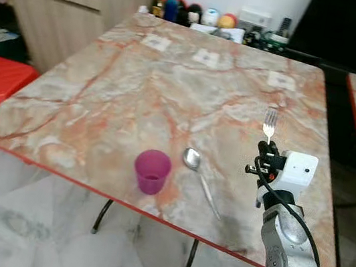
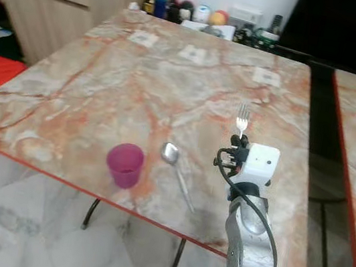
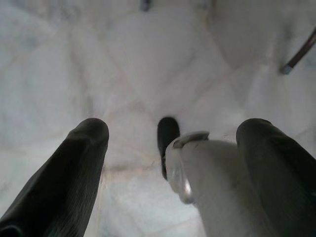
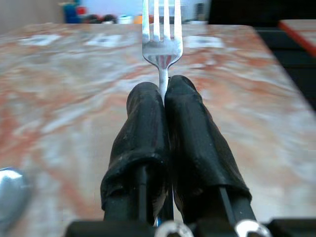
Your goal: Setting the table
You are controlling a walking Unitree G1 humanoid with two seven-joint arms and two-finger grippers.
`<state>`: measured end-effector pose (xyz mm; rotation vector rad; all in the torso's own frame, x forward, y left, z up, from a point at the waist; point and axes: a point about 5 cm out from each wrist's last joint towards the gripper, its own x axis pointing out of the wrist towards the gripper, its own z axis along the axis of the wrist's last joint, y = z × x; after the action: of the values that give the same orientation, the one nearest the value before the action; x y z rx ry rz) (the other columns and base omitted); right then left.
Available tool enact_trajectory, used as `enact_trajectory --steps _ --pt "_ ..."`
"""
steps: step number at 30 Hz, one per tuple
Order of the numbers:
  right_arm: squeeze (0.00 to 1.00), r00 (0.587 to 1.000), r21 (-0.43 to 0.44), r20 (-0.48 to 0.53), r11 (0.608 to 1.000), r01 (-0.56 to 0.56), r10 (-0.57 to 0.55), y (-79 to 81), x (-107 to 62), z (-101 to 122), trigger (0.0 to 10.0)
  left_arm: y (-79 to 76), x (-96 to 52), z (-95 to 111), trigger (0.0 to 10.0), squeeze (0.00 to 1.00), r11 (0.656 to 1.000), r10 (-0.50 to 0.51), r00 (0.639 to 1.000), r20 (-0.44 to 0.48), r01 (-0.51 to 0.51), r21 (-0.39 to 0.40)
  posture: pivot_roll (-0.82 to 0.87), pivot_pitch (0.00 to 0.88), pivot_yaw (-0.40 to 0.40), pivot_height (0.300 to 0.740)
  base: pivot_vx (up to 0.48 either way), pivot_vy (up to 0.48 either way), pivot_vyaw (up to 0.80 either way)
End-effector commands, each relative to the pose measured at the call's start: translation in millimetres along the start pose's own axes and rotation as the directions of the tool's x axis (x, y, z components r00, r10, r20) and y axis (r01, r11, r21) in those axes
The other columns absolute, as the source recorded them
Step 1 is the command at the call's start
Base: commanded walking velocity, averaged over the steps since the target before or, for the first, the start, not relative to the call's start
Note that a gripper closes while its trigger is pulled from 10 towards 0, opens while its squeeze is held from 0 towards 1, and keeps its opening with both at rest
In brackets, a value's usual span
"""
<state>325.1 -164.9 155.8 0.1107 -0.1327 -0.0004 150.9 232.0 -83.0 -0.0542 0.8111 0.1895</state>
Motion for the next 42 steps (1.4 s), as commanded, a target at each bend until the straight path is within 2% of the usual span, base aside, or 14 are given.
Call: enact_trajectory --steps 1,8,13,23,42 --pt "0.00 1.000 -0.005 0.028 1.000 0.002 -0.002 2.1 0.1 3 10.0 -0.9 -2.5 -8 10.0 0.00 1.000 -0.012 1.000 -0.028 0.013 0.017 0.02 0.124 -0.042 0.740 0.000 -0.480 0.00" --pt "0.00 0.999 -0.013 0.034 1.000 0.005 -0.004 7.9 -1.7 1 10.0 -1.3 -2.5 -8 10.0 0.00 1.000 -0.009 0.999 -0.032 0.009 0.014 0.03 0.116 -0.045 0.740 0.000 -0.480 0.00" --pt "0.00 1.000 0.030 0.010 1.000 0.007 -0.008 11.2 -1.6 -3 10.0 -1.7 -2.6 -9 10.0 0.00 1.000 -0.010 0.999 -0.034 0.010 0.015 0.02 0.111 -0.045 0.740 0.000 -0.480 0.00" --pt "0.00 1.000 0.050 0.029 0.999 0.004 -0.005 19.3 -3.4 -3 10.0 -1.7 -2.8 -9 10.0 0.00 1.000 -0.014 0.999 -0.034 0.015 0.017 0.02 0.098 -0.042 0.740 0.000 -0.480 -0.72" --pt "0.00 0.999 0.041 0.054 0.999 0.002 -0.004 22.4 -1.8 -1 10.0 -1.0 -3.0 -10 10.0 0.00 0.999 -0.015 0.999 -0.039 0.016 0.031 0.02 0.075 -0.036 0.740 0.000 -0.480 0.00"
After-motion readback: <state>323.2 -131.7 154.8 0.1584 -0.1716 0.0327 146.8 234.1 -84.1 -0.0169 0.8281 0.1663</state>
